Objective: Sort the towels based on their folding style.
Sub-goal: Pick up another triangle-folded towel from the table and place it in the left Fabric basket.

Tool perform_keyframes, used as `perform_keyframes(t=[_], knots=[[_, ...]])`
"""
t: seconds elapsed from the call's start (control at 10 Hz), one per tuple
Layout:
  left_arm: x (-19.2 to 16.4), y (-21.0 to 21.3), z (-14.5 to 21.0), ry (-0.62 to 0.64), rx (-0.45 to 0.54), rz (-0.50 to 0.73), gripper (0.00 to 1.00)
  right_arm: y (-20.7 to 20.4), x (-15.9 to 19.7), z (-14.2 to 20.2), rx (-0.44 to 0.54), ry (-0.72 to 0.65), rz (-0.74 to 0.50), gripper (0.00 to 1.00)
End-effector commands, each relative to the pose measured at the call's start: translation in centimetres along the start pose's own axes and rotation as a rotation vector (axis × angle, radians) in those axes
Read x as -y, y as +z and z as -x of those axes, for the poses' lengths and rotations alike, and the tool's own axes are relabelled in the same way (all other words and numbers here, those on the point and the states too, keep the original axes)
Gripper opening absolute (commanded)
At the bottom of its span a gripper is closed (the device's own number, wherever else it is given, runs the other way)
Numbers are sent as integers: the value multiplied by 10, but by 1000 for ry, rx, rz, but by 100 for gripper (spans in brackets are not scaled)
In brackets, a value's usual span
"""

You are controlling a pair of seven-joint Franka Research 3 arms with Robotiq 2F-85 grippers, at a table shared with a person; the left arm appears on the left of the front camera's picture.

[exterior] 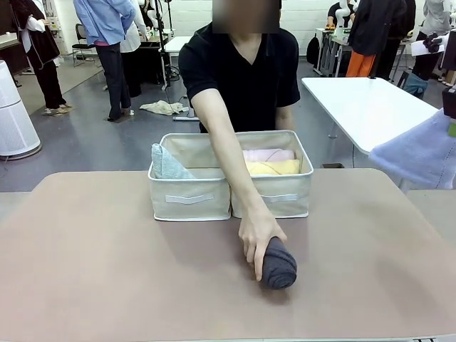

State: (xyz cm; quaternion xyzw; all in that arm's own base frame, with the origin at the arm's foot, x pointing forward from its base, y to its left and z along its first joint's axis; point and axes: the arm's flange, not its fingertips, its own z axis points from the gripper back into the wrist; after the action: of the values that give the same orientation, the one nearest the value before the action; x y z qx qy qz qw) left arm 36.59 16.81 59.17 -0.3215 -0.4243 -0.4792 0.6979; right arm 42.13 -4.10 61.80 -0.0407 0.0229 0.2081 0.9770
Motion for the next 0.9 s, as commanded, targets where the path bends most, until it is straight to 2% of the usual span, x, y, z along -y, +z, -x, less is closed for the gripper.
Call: perform_keyframes(t=[0.0, 0.2, 0.4, 0.5, 0.6, 0.7, 0.8], knots=[[0, 1, -1, -13, 22, -2, 100, 5, -2, 5, 5, -2, 2, 17], [0, 1, -1, -13, 22, -2, 100, 14, -31, -9, 82, 167, 21, 17], [0, 1, -1, -13, 22, -2, 100, 31, -58, -27, 104, 276, -25, 17], [0, 1, -1, -13, 22, -2, 100, 30, -53, -32, 72, 211, 13, 17], [0, 1, -1, -13, 22, -2, 100, 33, -24, -12, 13, 58, 90, 17], [0, 1, -1, -13, 22, -2, 100, 45, 17, 39, 22, -65, 131, 17], [0, 1, -1, -13, 22, -2, 100, 53, 36, 78, 66, -115, 109, 17]])
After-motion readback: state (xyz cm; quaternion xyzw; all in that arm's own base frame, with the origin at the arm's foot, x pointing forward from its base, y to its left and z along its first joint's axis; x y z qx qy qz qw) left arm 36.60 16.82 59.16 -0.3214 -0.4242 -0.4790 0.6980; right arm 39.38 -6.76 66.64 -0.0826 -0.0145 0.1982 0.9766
